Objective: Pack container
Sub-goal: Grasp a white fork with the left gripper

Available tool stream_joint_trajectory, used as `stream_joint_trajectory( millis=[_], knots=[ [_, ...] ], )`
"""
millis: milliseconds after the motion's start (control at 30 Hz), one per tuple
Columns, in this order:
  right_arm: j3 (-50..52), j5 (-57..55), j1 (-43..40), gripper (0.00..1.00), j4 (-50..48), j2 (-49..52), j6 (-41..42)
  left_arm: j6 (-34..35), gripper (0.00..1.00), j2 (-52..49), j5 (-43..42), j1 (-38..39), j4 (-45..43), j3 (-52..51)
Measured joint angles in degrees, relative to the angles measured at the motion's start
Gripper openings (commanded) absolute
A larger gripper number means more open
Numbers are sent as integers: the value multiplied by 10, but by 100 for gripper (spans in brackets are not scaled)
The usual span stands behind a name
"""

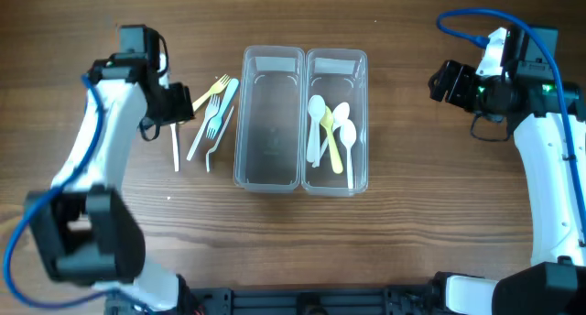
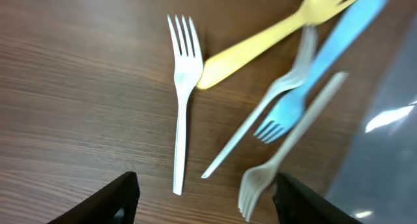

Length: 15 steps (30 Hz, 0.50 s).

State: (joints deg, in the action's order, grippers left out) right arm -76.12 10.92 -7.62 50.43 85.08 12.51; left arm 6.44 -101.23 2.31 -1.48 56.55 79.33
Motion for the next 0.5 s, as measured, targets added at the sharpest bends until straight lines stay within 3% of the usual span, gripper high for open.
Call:
stream_joint_trajectory(
  millis=[100,300,500],
  knots=[
    [0,0,0,100,1,0,-3,-24,72,-38,0,0,0,0],
    [0,0,0,100,2,0,-5,-51,52,-110,5,-3,-18,0],
    [0,0,0,100,2,0,-11,-53,43,-143,9,-32,-42,0]
  ],
)
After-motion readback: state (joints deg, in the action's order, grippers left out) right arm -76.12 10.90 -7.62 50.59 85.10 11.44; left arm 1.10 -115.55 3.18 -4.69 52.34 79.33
